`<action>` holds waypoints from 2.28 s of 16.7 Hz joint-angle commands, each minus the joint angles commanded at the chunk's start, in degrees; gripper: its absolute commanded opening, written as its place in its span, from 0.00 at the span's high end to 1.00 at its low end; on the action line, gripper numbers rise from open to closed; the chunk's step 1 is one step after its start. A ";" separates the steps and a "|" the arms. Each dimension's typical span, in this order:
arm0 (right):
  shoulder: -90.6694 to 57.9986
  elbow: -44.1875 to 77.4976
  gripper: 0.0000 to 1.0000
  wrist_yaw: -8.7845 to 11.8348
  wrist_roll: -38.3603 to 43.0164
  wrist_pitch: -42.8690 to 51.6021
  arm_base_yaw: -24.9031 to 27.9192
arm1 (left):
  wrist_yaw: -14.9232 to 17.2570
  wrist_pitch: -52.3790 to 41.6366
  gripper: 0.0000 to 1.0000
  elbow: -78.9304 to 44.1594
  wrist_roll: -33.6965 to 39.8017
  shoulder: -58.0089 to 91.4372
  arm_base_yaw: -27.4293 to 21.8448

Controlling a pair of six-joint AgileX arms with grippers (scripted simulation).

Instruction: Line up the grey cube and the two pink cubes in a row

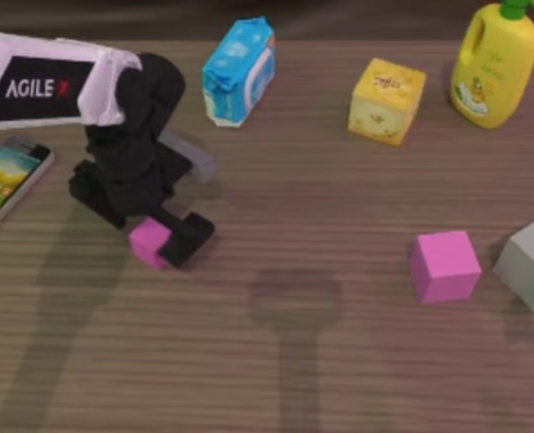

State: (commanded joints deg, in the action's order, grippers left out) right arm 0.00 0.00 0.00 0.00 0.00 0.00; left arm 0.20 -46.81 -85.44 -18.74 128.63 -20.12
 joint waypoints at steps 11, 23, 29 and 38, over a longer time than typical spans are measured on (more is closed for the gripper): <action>0.00 0.00 0.00 0.00 0.00 0.00 0.00 | 0.00 0.00 0.75 0.00 0.00 0.00 0.00; 0.00 0.00 0.00 0.00 0.00 0.00 0.00 | 0.61 -0.91 1.00 -0.66 0.33 -2.15 0.03; 0.00 0.00 0.00 0.00 0.00 0.00 0.00 | 0.57 -10.23 1.00 -6.19 0.40 -5.25 0.69; 0.00 0.00 0.00 0.00 0.00 0.00 0.00 | 0.51 -14.68 1.00 -9.45 1.12 -6.87 0.30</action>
State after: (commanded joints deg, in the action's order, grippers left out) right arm 0.00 0.00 0.00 0.00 0.00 0.00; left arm 0.71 -61.49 -94.89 -17.61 121.76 -19.83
